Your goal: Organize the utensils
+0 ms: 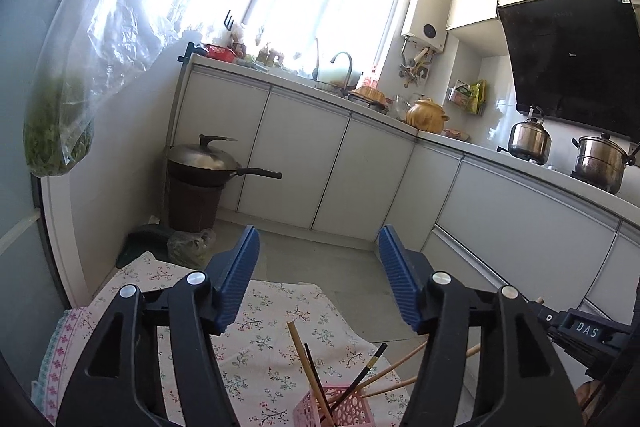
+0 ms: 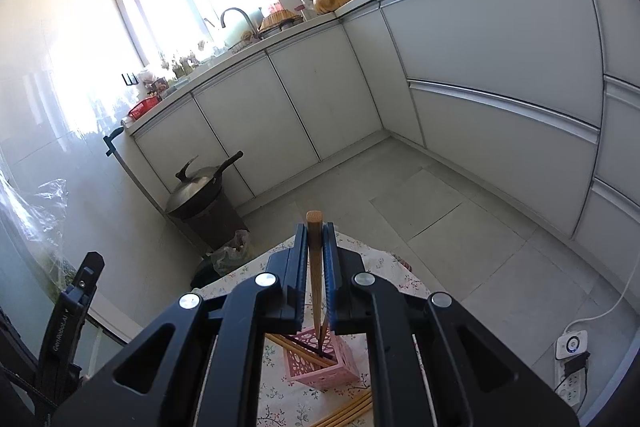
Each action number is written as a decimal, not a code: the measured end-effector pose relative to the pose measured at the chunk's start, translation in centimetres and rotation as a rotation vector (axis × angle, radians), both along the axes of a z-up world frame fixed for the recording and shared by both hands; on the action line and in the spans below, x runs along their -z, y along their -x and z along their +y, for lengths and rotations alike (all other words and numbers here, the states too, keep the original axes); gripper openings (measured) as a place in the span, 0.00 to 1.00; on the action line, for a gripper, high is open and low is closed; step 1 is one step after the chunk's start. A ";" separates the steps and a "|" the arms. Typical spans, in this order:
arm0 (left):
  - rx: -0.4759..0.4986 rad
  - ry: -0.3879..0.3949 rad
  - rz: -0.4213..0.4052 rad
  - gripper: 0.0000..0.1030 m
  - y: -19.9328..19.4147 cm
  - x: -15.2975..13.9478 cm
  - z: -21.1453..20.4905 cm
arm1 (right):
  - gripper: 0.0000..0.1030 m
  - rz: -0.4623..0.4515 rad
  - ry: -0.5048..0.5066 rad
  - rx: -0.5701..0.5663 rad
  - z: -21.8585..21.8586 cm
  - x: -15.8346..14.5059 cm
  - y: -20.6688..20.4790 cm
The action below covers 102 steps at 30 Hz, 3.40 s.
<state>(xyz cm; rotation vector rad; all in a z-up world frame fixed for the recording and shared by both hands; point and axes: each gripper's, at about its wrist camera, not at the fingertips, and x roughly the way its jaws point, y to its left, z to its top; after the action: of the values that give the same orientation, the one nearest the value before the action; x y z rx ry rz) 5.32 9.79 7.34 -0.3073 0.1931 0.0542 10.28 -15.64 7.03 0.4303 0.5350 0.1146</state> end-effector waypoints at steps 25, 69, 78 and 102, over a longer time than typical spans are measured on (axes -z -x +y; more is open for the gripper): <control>0.057 -0.153 0.083 0.74 0.4 0.5 -2.9 | 0.25 -0.020 0.114 -0.032 3.3 1.8 0.2; 1.144 -0.398 0.746 0.93 0.7 17.3 -10.9 | 0.94 0.169 0.068 0.081 -7.7 7.6 9.8; 1.233 -0.372 0.866 0.93 -2.5 23.7 -14.3 | 0.94 0.200 0.055 0.142 -10.8 8.2 10.3; 0.994 -0.493 0.962 0.87 -8.3 26.9 -15.4 | 0.94 0.325 -0.105 0.139 -13.4 10.4 9.2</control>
<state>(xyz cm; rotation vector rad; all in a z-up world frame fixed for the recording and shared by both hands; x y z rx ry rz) 13.66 -5.65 -19.59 0.3583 1.2446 -0.7410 1.10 -29.06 -3.37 0.5922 0.8189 -0.0631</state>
